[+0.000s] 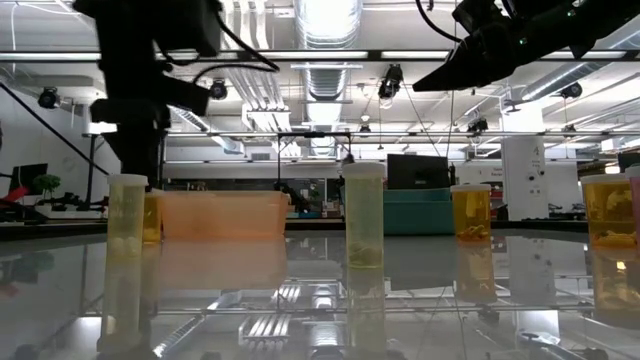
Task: Pick and place medicine bottles into bin by pill shape (circle, oval)
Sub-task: Put the small orange pill bottle into the green bin
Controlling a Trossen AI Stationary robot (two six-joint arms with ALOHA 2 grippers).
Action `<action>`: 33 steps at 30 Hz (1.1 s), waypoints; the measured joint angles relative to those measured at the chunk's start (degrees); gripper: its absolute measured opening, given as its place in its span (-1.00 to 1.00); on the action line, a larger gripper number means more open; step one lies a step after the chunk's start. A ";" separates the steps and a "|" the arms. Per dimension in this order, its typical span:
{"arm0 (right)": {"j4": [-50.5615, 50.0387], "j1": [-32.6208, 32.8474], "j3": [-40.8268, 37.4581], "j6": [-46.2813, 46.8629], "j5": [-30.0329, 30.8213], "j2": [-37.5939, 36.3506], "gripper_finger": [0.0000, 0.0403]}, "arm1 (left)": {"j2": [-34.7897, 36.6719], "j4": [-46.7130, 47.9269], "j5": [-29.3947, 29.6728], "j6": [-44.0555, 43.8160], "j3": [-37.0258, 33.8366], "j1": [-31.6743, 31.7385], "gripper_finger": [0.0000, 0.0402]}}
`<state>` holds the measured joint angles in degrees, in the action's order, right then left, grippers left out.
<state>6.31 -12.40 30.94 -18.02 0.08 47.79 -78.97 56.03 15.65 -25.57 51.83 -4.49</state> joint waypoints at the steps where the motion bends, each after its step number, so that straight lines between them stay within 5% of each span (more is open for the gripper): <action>1: -0.02 0.00 0.00 0.00 0.02 0.00 -0.64 | 1.39 -0.20 1.06 -0.36 -0.95 -0.98 -0.08; 7: -0.02 0.00 0.00 0.00 0.02 0.00 -0.64 | 8.97 -3.76 2.44 -6.09 -8.26 -5.11 -0.07; 13: -0.02 0.00 0.00 0.00 0.00 0.00 -0.64 | 14.09 -17.96 2.31 -7.13 -16.14 -7.65 -0.07; 33: -0.02 0.00 0.00 0.02 0.00 0.02 -0.64 | 13.25 -30.52 0.57 -7.06 -22.80 -9.18 -0.07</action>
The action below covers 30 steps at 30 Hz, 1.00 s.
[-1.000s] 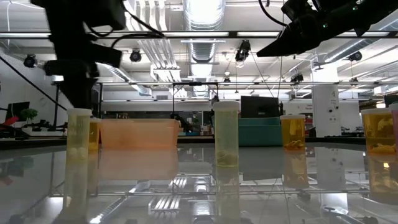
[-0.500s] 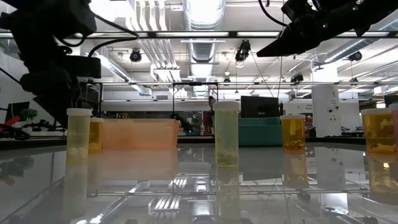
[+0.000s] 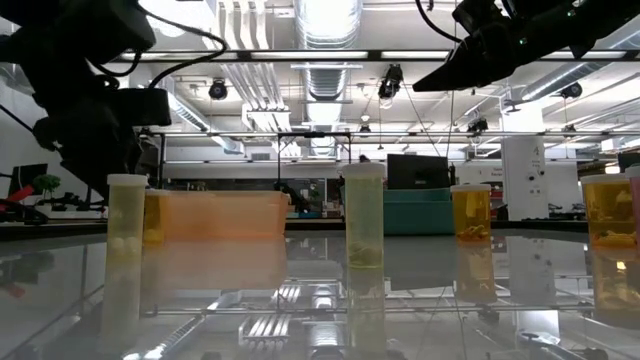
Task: Pick and place medicine bottles into bin by pill shape (circle, oval)
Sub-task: Put the small orange pill bottle into the green bin
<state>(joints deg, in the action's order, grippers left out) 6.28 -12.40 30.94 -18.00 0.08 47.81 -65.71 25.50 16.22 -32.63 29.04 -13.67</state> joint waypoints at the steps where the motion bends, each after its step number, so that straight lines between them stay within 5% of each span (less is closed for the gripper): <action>1: -0.02 0.00 0.00 0.00 0.00 0.00 -0.64 | 0.22 -1.93 -0.20 0.00 -0.49 -0.05 -0.07; 19: 0.00 0.00 -0.04 0.00 0.00 0.02 -0.64 | 0.50 -24.53 2.81 1.94 -10.56 0.04 -0.08; 30: 0.00 0.00 -0.07 -0.02 0.00 0.03 -0.64 | 0.50 -27.28 5.12 1.67 -13.27 0.04 -0.16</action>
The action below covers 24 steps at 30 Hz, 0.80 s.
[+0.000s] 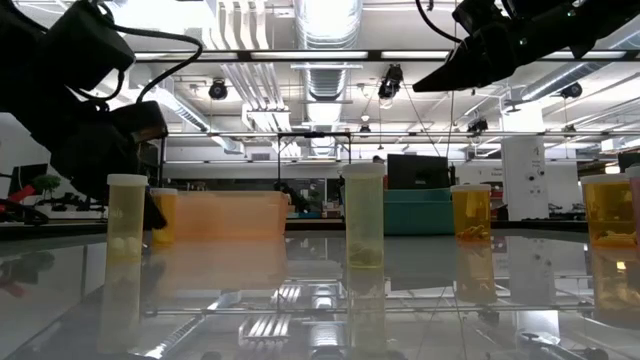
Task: Pick and place medicine bottles into bin by pill shape (circle, oval)
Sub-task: Put the small orange pill bottle into the green bin
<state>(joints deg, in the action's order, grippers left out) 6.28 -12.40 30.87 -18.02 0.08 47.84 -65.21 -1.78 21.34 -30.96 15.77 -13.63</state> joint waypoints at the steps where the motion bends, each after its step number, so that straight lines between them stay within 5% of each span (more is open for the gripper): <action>1: 0.01 0.00 0.00 0.00 0.00 0.02 -0.64 | 0.00 0.03 0.08 0.07 -0.09 0.00 -0.20; 11: 0.02 0.00 -0.02 0.00 0.00 0.02 -0.64 | -0.99 -1.24 0.84 0.35 -0.15 0.00 -0.53; 24: 4.24 0.18 -0.04 3.91 -0.12 2.70 -0.64 | -1.85 -3.66 4.79 7.37 5.05 0.81 -0.58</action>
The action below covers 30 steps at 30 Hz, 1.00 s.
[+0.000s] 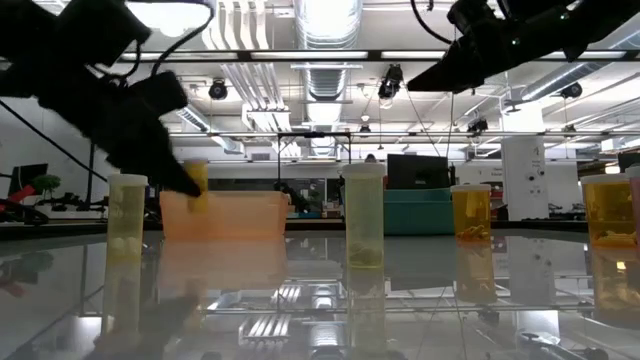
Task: Pick and place medicine bottles into bin by pill shape (circle, oval)
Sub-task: Put the small orange pill bottle into the green bin
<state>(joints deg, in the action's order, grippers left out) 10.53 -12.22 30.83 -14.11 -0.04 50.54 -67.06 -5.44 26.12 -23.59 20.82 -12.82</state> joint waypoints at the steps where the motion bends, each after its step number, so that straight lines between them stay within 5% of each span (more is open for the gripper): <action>1: 1.60 0.22 0.00 -0.01 -0.03 1.14 -0.64 | -0.06 -0.12 0.03 1.27 0.98 0.46 -0.58; 16: 1.89 0.39 10.35 2.21 -5.15 17.68 -0.61 | -3.94 -0.18 -1.98 14.68 13.07 9.62 -0.58; 30: -1.31 2.98 18.49 4.03 -5.14 24.57 -0.05 | -20.06 -0.12 -4.89 22.92 27.82 10.56 -0.58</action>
<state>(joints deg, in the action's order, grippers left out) 9.22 -9.24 49.32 -10.08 -5.18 75.11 -87.11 -5.56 21.23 -0.67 48.64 -2.26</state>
